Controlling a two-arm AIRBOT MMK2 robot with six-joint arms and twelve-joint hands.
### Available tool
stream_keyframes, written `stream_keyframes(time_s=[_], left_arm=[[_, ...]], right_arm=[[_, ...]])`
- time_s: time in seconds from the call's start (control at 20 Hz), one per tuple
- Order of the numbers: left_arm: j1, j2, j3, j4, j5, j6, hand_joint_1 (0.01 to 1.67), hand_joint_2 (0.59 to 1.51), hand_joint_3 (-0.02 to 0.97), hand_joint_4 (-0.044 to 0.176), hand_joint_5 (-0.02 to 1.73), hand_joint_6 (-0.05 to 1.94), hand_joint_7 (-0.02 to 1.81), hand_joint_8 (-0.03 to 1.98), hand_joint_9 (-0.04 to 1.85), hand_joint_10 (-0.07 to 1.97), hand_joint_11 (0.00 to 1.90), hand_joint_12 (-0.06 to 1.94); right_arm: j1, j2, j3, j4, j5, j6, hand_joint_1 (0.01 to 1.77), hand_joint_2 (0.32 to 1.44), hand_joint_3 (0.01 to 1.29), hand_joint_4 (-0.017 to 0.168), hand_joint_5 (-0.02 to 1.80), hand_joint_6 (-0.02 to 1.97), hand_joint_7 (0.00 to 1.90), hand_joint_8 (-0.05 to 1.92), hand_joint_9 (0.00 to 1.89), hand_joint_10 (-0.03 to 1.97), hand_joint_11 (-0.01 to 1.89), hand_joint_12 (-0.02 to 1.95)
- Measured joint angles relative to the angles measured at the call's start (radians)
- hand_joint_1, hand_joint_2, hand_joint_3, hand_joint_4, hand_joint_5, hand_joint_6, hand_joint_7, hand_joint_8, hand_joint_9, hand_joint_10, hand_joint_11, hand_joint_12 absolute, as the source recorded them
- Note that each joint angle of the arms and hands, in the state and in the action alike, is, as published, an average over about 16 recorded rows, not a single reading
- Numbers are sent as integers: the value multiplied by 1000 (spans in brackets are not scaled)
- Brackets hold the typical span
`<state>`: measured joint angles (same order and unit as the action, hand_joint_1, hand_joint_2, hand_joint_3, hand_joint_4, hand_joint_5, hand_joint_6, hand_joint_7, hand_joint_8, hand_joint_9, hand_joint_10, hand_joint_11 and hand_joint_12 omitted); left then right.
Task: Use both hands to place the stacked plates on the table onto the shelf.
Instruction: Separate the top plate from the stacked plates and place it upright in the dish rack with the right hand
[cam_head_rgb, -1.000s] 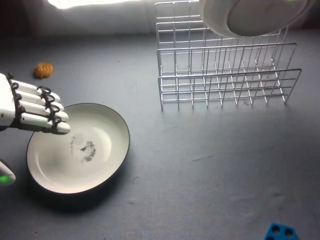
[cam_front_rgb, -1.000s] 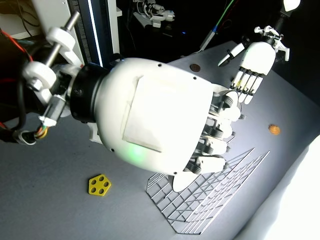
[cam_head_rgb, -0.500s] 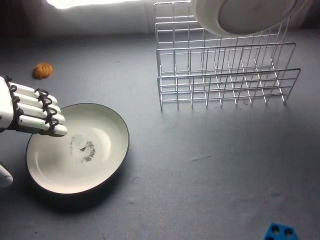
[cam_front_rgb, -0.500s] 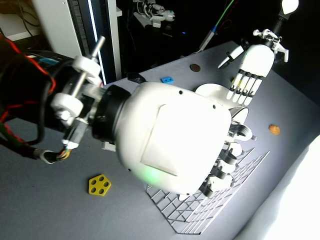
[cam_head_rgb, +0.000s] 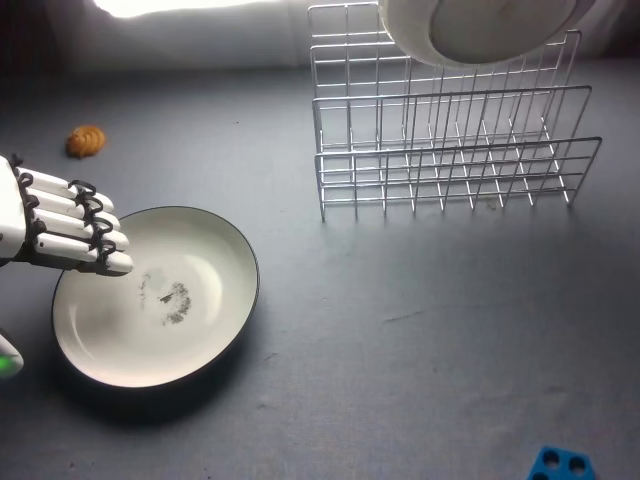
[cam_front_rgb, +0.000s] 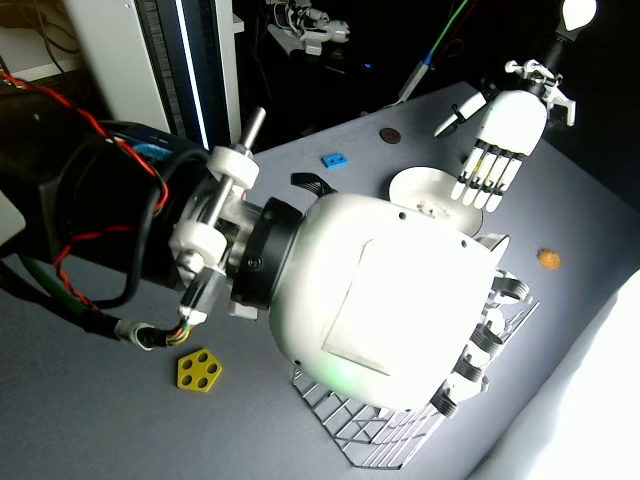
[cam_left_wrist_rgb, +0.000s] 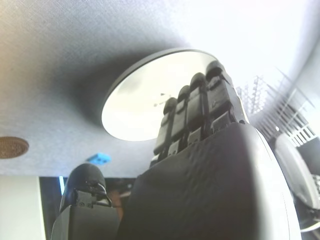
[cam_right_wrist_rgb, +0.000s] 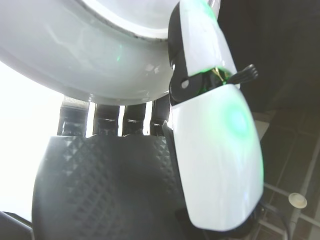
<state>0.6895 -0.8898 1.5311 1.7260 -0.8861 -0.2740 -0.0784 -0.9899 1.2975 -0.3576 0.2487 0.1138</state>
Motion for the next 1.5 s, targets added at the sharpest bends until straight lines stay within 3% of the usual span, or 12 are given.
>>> stream_keyframes(time_s=[0.75, 1.5], left_arm=[[4, -4, 1, 10, 3, -15, 16, 1114, 6, 1, 15, 15, 25, -4, 19, 7, 17, 11], [22, -17, 14, 1, 5, -54, 16, 1116, 4, 1, 19, 14, 21, -4, 22, 8, 18, 10]], right_arm=[[-55, -74, 99, 67, 1, 75, 1308, 1063, 12, 13, 795, 1198, 873, 1145, 908, 767, 619, 1432], [-110, -117, 141, 81, 18, 142, 1303, 1063, 12, 14, 797, 1196, 873, 1159, 928, 707, 604, 1437]])
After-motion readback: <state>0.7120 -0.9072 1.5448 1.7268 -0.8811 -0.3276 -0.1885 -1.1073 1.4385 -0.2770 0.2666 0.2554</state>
